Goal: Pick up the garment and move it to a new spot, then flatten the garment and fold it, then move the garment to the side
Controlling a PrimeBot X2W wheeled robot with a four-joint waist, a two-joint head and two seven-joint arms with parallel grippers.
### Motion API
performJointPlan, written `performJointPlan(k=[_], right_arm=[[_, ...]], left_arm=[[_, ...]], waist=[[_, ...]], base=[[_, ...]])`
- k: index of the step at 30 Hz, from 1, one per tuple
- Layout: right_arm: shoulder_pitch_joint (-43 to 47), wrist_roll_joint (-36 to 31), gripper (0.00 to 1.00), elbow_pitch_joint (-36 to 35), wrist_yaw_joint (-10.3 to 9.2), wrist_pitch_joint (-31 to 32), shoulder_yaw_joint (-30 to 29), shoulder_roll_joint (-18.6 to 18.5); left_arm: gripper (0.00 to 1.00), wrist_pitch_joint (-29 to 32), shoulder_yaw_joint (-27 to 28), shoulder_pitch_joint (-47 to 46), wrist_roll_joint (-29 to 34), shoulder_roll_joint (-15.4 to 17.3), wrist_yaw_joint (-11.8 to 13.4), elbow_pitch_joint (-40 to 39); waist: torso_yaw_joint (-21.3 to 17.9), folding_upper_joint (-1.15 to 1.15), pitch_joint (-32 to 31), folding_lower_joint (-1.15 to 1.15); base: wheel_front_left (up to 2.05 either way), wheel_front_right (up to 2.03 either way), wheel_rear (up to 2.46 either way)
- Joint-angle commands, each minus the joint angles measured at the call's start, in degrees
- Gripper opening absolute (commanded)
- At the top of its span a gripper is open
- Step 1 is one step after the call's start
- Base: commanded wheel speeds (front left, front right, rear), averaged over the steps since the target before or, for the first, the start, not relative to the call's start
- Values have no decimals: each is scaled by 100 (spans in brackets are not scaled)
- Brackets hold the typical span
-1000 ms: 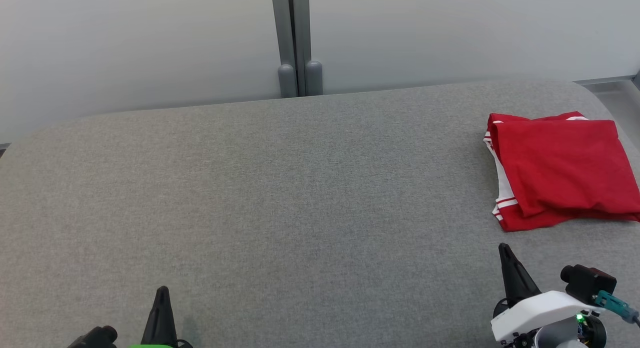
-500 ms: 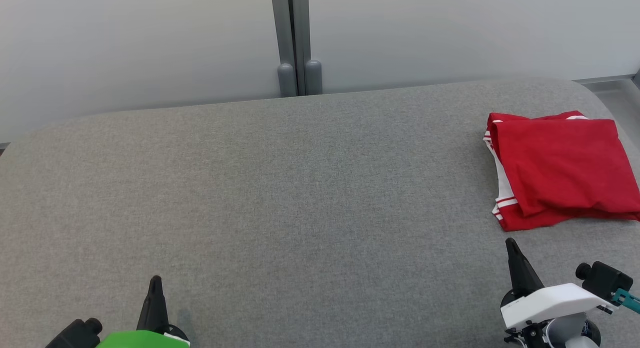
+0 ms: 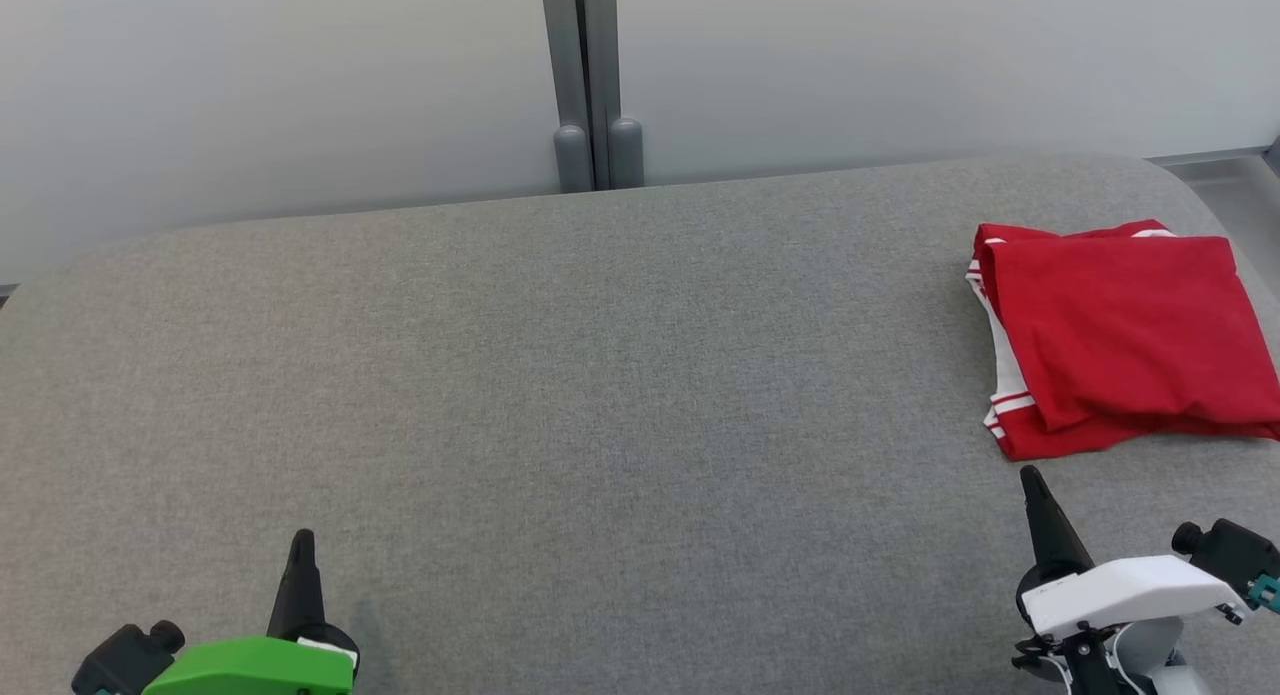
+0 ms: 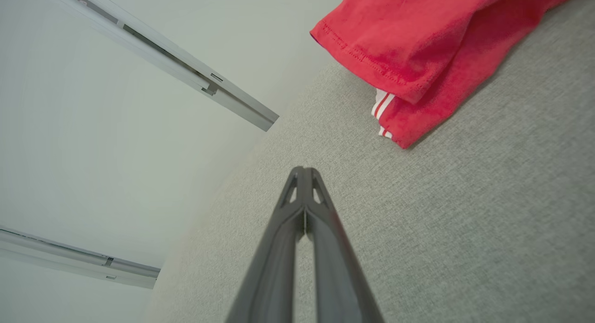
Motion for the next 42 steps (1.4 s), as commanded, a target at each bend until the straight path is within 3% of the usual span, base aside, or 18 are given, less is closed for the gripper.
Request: performJointPlan(k=[1, 21, 42], right_arm=[[-139, 189, 0, -95, -3, 47, -32, -36], [-201, 1619, 0, -198, -4, 434, -168, -48], [-234, 2640, 0, -271, -4, 710, -266, -55]], left_arm=[[0, 43, 57, -156, -177, 50, -39, -61], [0, 434, 261, -430, -1425, 54, -111, -52], [0, 725, 415, -620, -2309, 53, -154, -41]], waist=[[0, 0, 1, 0], [-9, 0, 19, 0], [-16, 0, 34, 0]], base=[[0, 0, 0], [0, 0, 0], [0, 0, 0]])
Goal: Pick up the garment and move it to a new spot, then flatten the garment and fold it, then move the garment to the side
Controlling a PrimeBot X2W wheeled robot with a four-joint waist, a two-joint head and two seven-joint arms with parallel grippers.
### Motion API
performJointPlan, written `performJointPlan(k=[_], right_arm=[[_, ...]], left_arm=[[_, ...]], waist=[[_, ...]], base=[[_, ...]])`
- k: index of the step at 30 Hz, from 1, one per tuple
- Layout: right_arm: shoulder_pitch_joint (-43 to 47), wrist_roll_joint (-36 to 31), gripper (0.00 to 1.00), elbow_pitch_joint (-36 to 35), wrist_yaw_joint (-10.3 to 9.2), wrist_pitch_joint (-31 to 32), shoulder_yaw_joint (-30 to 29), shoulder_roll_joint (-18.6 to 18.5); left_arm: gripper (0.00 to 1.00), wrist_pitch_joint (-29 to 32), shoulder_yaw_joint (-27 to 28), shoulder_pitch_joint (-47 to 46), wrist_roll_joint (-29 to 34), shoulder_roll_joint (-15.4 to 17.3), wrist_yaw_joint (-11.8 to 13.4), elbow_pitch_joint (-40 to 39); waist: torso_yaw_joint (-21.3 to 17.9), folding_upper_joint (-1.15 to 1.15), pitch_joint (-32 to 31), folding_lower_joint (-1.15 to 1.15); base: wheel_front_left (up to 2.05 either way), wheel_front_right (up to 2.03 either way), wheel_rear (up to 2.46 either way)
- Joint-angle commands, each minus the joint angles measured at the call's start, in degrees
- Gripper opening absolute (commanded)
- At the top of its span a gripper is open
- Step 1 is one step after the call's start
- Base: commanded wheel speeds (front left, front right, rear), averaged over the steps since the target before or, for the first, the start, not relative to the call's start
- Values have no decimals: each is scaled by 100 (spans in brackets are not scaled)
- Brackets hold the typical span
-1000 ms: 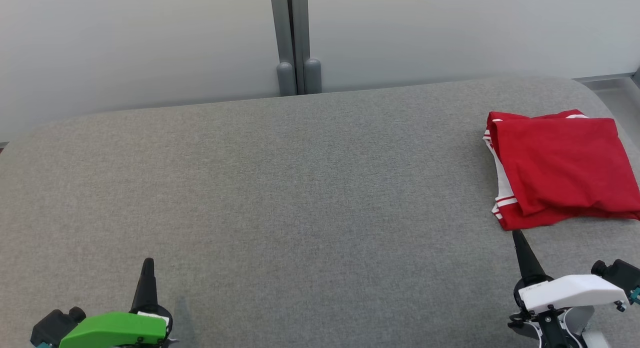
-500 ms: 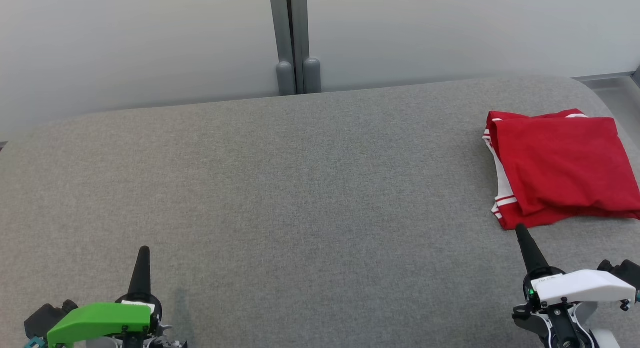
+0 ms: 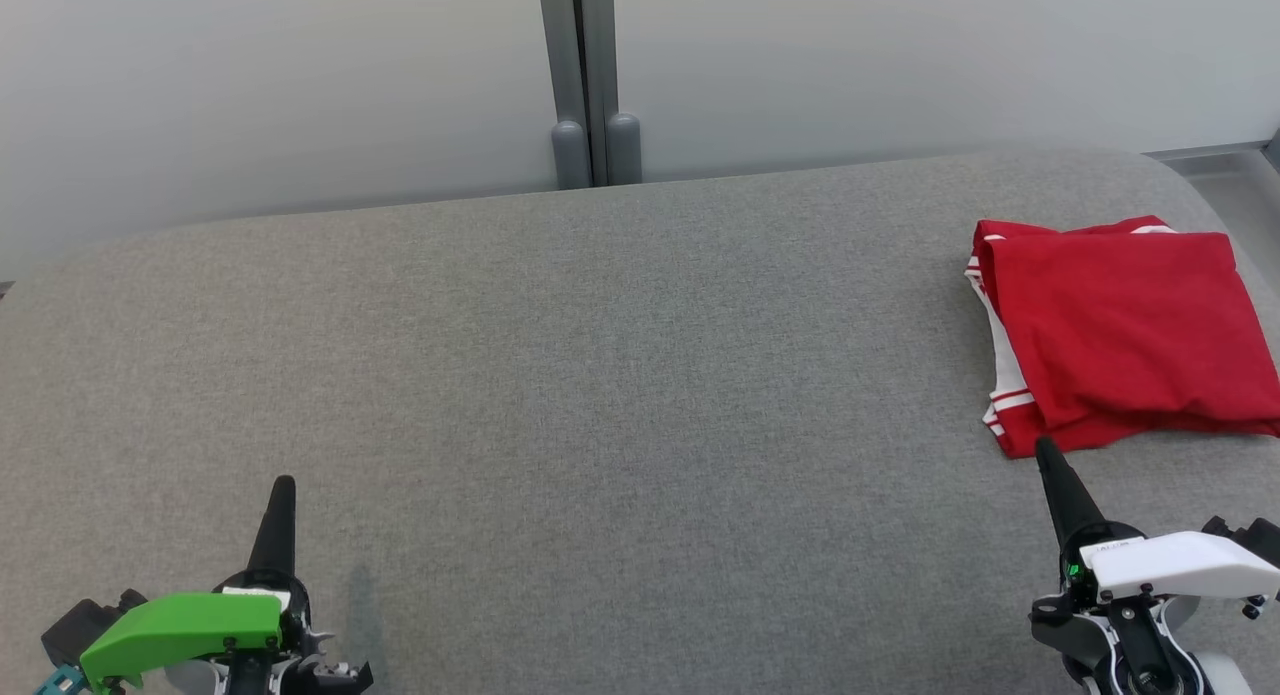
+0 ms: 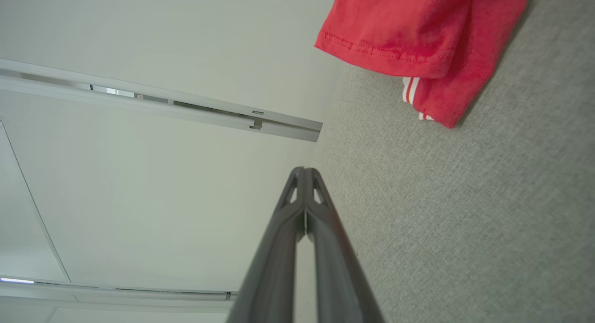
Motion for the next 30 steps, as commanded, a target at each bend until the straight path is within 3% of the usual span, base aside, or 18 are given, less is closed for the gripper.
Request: performJointPlan(k=[1, 30], right_arm=[[-73, 127, 0, -59, -1, 42, -29, -32], [-118, 1278, 0, -134, -1, 350, -135, -42]], left_arm=[[0, 31, 43, -147, -99, 45, -34, -32], [0, 365, 216, -356, -1112, 41, -90, -14]], waist=[[0, 0, 1, 0], [-11, 0, 22, 0]], base=[[0, 0, 0], [0, 0, 0]])
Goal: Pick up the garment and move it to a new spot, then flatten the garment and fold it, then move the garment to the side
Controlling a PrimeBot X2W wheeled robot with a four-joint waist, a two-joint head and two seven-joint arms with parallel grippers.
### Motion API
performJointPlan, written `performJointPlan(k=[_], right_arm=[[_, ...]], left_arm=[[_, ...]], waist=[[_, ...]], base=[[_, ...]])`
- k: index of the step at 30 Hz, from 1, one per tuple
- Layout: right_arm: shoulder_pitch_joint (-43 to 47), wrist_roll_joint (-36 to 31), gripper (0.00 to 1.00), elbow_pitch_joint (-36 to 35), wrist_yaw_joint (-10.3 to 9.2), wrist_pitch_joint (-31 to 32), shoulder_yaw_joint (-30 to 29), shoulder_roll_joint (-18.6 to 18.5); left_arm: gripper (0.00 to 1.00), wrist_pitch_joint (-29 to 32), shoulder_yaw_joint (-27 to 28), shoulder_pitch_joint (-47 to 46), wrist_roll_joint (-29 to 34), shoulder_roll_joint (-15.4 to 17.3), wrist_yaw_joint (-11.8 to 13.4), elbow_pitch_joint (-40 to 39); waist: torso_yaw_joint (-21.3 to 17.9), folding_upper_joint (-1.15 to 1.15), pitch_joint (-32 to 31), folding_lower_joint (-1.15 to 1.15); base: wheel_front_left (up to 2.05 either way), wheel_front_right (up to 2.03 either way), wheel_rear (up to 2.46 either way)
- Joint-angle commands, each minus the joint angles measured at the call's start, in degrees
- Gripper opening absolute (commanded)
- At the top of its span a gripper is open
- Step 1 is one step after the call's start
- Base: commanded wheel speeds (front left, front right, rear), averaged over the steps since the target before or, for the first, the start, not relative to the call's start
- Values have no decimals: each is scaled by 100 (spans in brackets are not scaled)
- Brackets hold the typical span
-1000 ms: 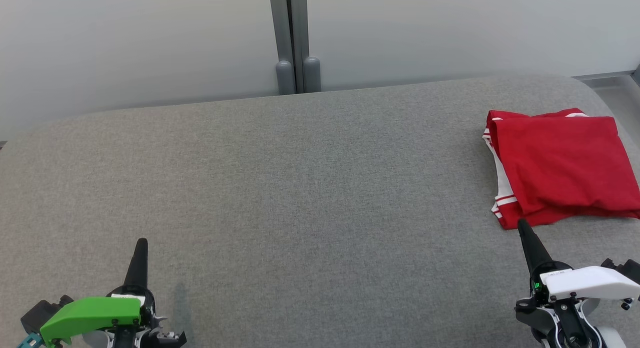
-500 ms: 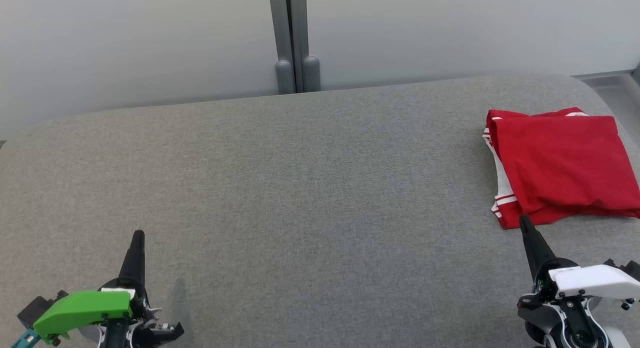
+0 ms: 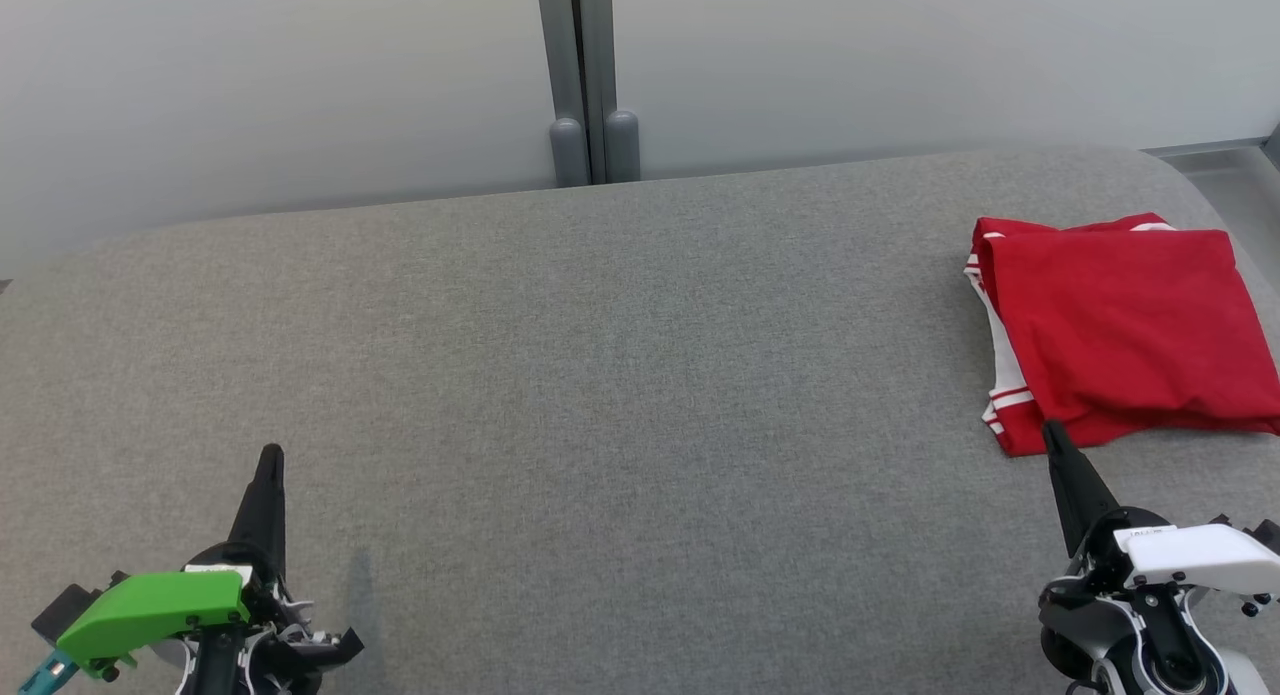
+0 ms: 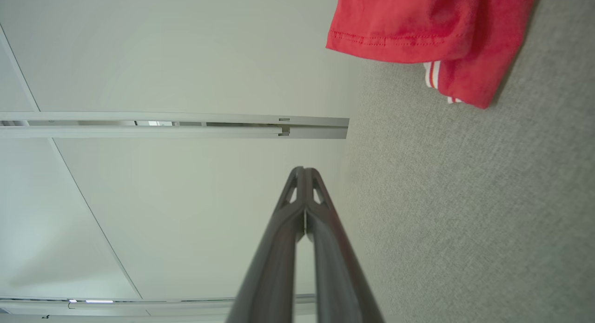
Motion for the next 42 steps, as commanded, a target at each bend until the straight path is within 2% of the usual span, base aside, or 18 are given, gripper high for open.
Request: performJointPlan(k=[1, 42], right_arm=[[-56, 112, 0, -32, 0, 46, -23, -33], [-55, 126, 0, -33, 0, 43, -21, -33]], left_arm=[[0, 48, 37, -124, -111, 40, -36, -5], [0, 56, 51, -112, -99, 24, -39, -5]], waist=[[0, 0, 1, 0], [-1, 0, 2, 0]], base=[[0, 0, 0], [0, 0, 0]])
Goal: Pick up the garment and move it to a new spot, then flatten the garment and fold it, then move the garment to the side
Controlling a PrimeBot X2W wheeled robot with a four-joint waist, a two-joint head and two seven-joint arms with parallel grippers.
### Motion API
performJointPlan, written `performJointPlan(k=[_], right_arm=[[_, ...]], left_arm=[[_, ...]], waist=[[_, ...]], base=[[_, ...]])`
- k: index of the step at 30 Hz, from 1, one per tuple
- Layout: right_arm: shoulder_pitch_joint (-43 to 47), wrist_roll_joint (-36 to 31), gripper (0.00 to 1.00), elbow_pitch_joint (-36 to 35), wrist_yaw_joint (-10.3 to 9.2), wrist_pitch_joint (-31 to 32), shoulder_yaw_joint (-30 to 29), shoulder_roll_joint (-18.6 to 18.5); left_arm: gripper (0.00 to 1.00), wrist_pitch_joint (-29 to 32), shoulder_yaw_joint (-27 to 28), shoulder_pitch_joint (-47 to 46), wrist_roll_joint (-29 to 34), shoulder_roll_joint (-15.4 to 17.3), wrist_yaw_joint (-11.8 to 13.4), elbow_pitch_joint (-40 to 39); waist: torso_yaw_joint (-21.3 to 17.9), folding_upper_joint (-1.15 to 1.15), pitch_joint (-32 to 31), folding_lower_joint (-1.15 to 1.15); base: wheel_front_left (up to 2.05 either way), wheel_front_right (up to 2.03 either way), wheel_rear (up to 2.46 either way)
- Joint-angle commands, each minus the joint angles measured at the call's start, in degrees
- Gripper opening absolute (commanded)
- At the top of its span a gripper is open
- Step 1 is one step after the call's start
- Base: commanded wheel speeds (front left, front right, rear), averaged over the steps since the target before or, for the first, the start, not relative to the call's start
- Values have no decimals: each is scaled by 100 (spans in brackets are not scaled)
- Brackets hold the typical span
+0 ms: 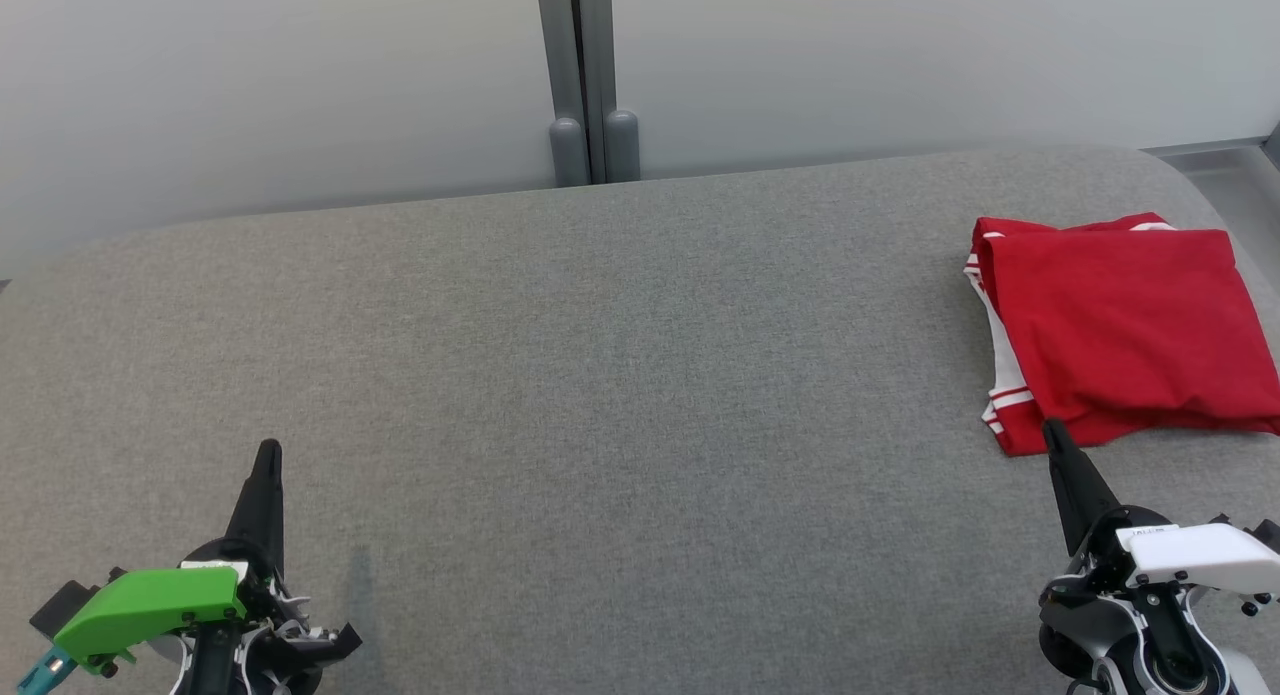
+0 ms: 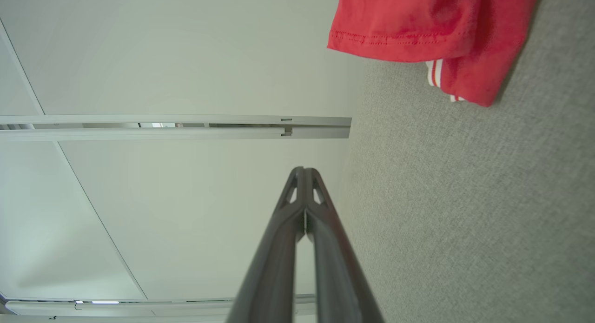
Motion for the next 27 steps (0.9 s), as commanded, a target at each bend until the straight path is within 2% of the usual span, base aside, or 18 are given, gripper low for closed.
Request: performJointPlan(k=[1, 27], right_arm=[[-48, 18, 0, -24, 0, 12, -10, -32], [-48, 18, 0, -23, 0, 12, -10, -31]], left_arm=[[0, 15, 20, -68, 9, 24, -37, -5], [0, 22, 25, -68, 18, 19, -37, -5]], waist=[[0, 0, 0, 0], [0, 0, 0, 0]], base=[[0, 0, 0], [0, 0, 0]])
